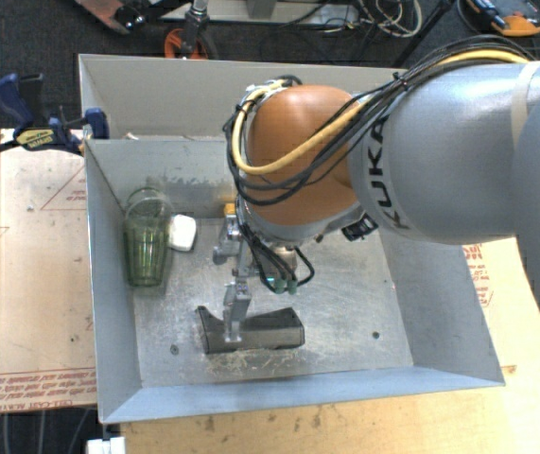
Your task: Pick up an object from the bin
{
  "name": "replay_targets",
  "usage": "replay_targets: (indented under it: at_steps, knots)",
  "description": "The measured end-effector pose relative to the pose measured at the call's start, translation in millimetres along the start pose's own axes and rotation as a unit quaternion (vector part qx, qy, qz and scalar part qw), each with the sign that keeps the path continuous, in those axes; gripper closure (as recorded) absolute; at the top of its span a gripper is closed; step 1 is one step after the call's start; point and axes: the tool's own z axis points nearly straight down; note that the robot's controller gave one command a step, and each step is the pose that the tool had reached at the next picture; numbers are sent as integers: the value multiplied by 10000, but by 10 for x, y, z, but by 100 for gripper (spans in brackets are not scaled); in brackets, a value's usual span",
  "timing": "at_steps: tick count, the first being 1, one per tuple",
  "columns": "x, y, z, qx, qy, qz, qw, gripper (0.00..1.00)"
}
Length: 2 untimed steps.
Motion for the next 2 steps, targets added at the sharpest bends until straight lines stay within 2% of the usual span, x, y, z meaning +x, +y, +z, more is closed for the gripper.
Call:
replay_targets:
  at_steps: [1,2]
  knots:
    - [-18,-8,-38,-5,-36,14,10000,0]
    - [92,-205,179,-21,-81,-613,9981,0]
